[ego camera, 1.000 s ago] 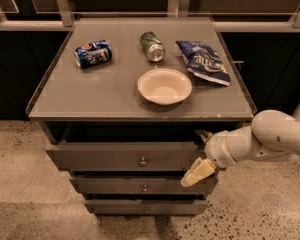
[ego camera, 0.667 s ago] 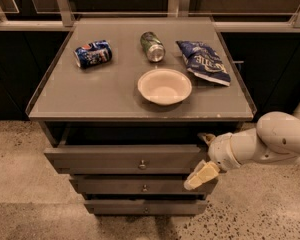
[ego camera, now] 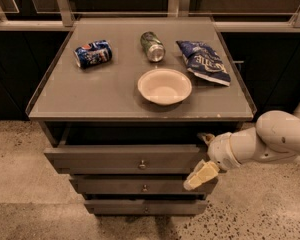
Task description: Open top drawer
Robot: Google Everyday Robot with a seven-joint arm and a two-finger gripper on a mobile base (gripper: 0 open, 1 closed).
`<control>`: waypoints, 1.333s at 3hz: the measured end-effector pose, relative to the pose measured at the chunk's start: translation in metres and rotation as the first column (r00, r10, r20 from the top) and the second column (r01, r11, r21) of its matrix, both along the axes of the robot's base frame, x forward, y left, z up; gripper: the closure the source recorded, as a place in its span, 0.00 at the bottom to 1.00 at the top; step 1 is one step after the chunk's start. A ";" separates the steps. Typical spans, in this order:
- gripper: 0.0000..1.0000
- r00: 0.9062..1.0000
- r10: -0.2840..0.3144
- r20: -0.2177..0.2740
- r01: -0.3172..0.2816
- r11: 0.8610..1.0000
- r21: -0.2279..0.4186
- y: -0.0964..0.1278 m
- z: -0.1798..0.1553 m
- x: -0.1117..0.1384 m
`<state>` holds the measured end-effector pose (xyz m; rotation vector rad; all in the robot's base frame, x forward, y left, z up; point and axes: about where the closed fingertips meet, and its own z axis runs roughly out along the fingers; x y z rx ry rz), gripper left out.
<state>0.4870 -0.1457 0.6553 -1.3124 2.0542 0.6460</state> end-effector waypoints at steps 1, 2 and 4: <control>0.00 1.000 -0.020 -0.022 0.021 1.000 0.011 -0.004 -0.002 -0.014; 0.00 1.000 -0.021 -0.022 0.021 1.000 0.011 -0.004 0.001 -0.014; 0.00 0.996 -0.075 -0.049 0.076 0.997 0.027 -0.012 0.003 -0.049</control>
Offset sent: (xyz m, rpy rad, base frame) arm -0.2122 -0.0689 0.0057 0.0840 0.1745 -0.3675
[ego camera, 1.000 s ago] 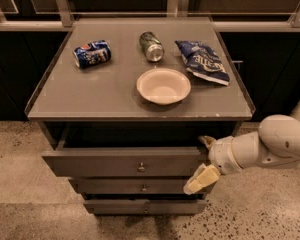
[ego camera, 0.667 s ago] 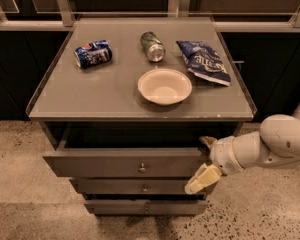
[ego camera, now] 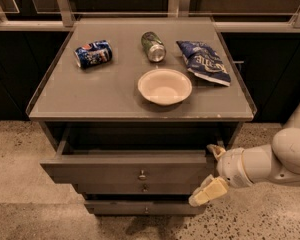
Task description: Open top drawer
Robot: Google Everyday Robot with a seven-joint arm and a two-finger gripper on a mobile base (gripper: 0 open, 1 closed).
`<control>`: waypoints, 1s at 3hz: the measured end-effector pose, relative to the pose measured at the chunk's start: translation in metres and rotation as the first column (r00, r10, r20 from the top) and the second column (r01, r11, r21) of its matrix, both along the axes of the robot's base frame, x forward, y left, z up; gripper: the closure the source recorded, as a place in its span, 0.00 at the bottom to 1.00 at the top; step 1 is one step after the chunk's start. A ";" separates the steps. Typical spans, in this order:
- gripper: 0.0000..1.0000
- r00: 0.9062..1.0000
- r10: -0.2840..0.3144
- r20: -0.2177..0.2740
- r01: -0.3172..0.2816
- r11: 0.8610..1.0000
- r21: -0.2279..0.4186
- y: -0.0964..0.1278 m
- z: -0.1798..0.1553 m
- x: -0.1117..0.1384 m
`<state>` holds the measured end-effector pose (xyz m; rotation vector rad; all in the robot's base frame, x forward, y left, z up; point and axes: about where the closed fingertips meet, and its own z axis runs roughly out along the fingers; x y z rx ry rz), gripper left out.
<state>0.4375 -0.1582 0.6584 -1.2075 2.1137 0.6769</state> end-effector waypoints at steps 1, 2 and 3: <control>0.00 1.000 -0.024 -0.004 0.024 1.000 0.002 -0.003 0.001 -0.007; 0.00 0.995 -0.093 0.046 0.092 0.996 0.008 0.002 0.023 -0.034; 0.00 0.981 -0.179 0.076 0.175 0.983 0.055 -0.009 0.033 -0.085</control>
Offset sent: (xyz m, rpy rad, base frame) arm -0.1627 -0.0543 0.0325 -0.0032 -0.0415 -0.3796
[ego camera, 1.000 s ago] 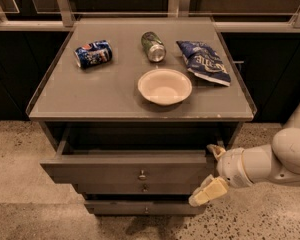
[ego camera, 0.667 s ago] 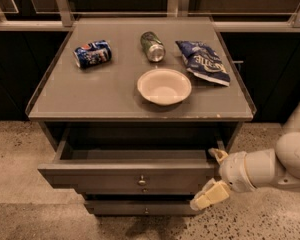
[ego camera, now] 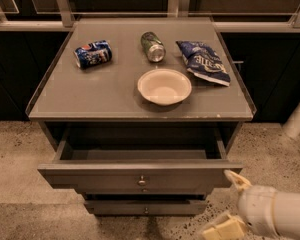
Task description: Open top drawer
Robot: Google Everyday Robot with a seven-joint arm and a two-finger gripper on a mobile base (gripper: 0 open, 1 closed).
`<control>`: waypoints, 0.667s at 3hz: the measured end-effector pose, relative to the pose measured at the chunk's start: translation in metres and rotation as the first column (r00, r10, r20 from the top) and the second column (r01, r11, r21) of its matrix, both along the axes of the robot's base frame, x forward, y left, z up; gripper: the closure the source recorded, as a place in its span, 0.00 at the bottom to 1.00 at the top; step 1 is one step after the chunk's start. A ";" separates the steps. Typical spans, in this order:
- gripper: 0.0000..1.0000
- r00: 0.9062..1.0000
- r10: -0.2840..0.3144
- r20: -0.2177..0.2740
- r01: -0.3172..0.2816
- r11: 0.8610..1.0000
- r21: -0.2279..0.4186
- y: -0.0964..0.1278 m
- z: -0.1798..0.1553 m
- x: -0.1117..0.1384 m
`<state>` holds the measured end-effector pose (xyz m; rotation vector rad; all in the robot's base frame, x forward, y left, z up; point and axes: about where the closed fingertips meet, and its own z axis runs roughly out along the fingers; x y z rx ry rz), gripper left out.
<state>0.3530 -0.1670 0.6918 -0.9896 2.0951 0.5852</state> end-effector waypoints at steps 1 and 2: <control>0.00 0.997 -0.074 0.022 0.074 0.997 -0.001 -0.027 0.003 -0.014; 0.00 0.997 -0.074 0.020 0.074 0.997 -0.001 -0.027 0.003 -0.014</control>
Offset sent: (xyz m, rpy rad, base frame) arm -0.0136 -0.0254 0.0031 0.0003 -0.0248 -0.0692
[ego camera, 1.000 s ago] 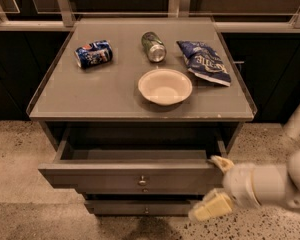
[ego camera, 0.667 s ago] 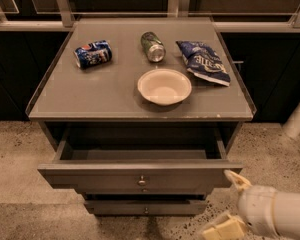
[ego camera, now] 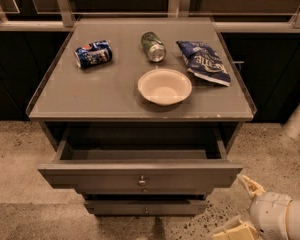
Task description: Open top drawer
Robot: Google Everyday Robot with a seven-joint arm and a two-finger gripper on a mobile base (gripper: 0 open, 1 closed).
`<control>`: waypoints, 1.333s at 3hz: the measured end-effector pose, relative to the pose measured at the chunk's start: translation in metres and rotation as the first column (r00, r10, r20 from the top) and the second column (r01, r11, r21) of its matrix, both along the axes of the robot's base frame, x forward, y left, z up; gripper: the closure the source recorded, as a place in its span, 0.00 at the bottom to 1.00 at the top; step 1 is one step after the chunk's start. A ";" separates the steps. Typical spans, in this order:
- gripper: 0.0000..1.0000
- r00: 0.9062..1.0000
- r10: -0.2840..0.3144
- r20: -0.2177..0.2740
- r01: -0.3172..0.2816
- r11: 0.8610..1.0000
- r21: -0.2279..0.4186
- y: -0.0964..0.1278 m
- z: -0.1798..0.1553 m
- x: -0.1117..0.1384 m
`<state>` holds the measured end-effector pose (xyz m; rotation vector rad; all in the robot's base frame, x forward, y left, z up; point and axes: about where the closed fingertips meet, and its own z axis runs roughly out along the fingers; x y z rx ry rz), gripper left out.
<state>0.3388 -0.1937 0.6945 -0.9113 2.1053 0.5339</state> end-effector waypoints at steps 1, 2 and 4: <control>0.00 0.999 0.046 0.010 -0.046 0.999 -0.019 0.014 0.004 0.019; 0.00 0.990 0.139 0.008 -0.139 0.990 -0.030 0.046 0.002 0.050; 0.00 0.984 0.177 0.023 -0.177 0.984 -0.036 0.058 0.008 0.072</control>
Offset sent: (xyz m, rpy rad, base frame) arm 0.0885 0.0751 -0.0070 -0.0284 0.0026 0.2340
